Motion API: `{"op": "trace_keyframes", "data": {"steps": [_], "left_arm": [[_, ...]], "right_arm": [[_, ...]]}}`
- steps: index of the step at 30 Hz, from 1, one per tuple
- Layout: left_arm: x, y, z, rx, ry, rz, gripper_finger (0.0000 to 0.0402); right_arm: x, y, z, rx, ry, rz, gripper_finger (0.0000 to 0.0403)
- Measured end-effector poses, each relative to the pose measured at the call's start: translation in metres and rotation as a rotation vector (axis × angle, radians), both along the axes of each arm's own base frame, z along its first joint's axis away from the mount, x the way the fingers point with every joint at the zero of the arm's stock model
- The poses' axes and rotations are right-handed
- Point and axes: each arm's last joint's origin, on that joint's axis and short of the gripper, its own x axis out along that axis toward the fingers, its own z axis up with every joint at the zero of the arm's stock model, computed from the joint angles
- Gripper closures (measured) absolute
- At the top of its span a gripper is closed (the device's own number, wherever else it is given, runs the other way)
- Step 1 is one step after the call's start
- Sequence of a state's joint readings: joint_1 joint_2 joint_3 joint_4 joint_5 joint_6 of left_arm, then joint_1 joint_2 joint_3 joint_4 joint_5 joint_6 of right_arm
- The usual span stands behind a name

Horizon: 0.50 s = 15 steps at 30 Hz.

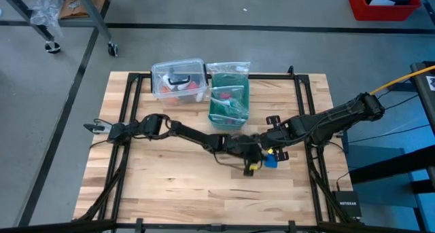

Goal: Roll bandage
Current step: Open the transparent zip bag

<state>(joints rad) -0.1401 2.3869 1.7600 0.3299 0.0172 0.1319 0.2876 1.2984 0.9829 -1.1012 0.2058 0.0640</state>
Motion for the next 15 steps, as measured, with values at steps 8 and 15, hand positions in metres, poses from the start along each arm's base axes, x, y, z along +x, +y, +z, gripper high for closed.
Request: {"op": "trace_keyframes", "data": {"steps": [8,15], "left_arm": [[-0.006,-0.028,-0.001,0.109,0.011,-0.083,0.0401],[-0.015,-0.046,0.007,-0.001,0.091,-0.078,0.0401]], "right_arm": [[0.000,0.000,0.000,-0.019,-0.004,0.017,0.0327],[0.000,0.000,0.000,-0.015,-0.002,0.017,0.0327]]}}
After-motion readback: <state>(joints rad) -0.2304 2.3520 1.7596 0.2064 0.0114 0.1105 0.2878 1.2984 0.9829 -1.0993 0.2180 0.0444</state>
